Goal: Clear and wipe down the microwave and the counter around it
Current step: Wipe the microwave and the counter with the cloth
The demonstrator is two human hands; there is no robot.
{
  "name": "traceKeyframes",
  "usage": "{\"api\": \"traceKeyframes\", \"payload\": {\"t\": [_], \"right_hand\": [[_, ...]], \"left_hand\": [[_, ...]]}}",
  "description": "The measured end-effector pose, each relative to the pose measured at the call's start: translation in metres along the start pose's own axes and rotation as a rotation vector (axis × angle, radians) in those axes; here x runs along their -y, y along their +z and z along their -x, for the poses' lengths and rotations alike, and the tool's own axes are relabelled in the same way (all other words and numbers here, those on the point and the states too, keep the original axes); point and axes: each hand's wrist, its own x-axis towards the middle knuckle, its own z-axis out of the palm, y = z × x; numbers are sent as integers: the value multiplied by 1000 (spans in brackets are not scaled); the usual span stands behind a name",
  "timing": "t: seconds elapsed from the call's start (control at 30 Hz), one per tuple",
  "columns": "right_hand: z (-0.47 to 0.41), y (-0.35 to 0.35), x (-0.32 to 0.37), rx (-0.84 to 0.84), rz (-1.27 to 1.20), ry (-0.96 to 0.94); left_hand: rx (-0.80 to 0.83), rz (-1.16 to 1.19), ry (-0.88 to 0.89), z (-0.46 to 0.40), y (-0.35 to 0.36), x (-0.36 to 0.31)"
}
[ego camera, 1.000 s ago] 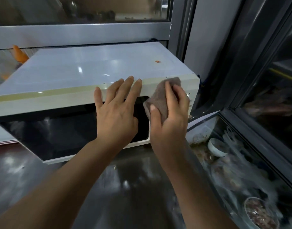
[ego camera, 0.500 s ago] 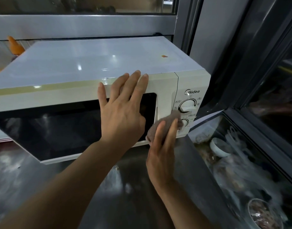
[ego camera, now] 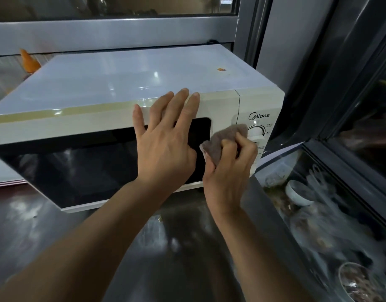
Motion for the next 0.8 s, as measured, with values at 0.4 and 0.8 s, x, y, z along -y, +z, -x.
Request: {"api": "traceKeyframes", "payload": {"t": [0.4, 0.8], "right_hand": [[43, 1, -22, 209, -78, 139], [21, 14, -12, -20, -92, 18]], "left_hand": [[-17, -51, 8, 0, 4, 0], [-33, -31, 10, 0, 7, 1]]}}
